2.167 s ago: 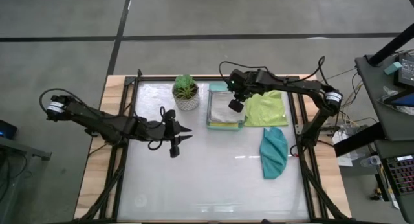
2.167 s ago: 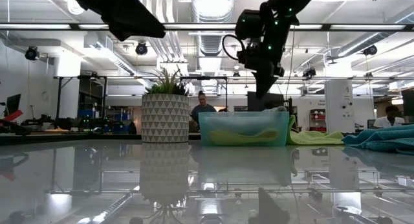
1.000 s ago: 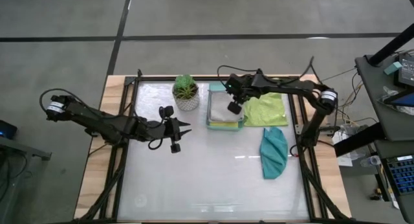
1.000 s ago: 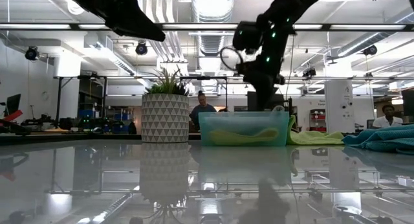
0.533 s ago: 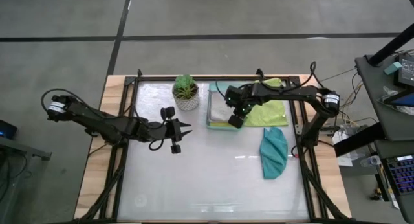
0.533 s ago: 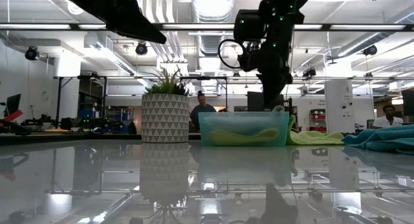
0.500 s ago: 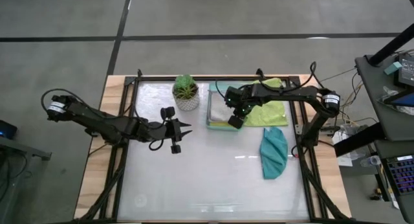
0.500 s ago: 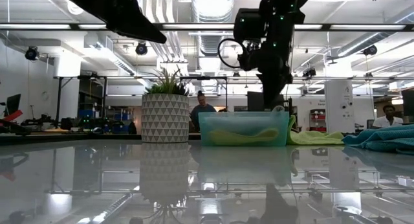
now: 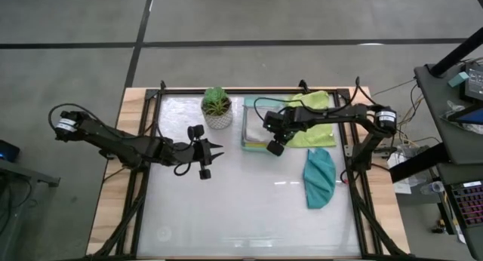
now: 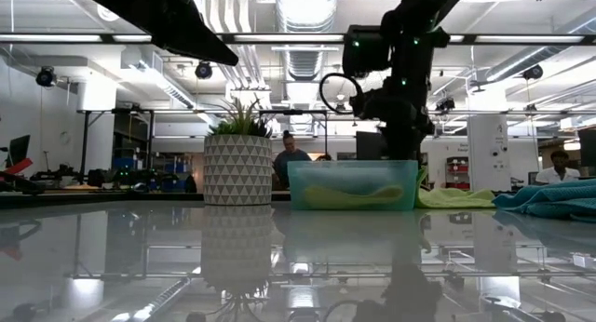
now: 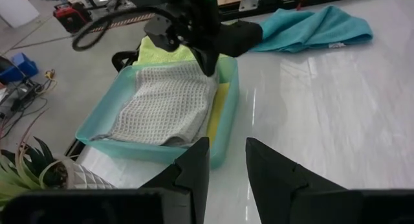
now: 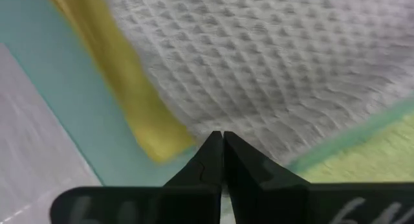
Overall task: Fold microfiber towels
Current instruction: Put the folded gray microfiber cloth into the blue bin
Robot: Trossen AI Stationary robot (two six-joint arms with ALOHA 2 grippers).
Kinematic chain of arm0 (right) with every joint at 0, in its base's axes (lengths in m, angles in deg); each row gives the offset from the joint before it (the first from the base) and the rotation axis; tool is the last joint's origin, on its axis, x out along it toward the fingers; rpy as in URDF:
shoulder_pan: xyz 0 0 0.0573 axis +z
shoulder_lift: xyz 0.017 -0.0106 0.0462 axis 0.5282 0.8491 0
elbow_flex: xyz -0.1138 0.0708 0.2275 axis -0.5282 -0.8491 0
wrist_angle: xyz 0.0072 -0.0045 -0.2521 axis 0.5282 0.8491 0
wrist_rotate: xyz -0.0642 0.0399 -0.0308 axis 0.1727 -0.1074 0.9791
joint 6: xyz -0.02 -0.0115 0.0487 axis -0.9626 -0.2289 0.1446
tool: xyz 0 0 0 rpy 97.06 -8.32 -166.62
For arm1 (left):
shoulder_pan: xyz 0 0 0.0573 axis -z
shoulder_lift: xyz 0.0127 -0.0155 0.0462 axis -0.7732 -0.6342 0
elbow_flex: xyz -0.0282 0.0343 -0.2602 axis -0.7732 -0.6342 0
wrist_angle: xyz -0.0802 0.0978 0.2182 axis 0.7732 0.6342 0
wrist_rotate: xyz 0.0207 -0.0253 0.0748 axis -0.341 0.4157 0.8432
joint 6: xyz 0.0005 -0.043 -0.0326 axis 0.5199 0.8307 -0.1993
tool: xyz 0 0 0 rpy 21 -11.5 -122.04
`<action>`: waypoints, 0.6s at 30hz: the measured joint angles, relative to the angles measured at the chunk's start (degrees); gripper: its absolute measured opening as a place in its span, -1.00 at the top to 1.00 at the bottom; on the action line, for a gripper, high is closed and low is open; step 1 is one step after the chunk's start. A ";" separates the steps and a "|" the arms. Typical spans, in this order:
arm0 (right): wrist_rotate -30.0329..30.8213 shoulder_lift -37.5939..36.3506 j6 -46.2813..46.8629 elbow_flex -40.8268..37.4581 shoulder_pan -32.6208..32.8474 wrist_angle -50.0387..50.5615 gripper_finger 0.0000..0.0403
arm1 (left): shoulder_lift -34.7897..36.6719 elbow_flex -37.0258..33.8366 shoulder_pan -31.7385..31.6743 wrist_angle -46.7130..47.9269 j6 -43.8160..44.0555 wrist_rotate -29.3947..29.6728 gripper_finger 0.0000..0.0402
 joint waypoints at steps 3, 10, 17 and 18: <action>-0.11 0.00 0.12 -1.45 0.31 -3.44 0.96 | 0.00 0.00 0.00 -0.02 0.02 -0.01 0.57; 0.00 -0.16 0.06 -0.06 0.18 -3.39 0.96 | 0.00 0.00 0.00 0.01 0.07 -0.03 0.57; 1.63 -0.76 -3.13 3.17 0.43 -11.17 0.96 | 0.00 0.00 0.00 -0.03 0.07 -0.02 0.57; 1.60 -0.44 -3.63 2.59 0.47 -15.02 0.96 | 0.00 0.00 0.00 -0.01 0.04 -0.02 0.57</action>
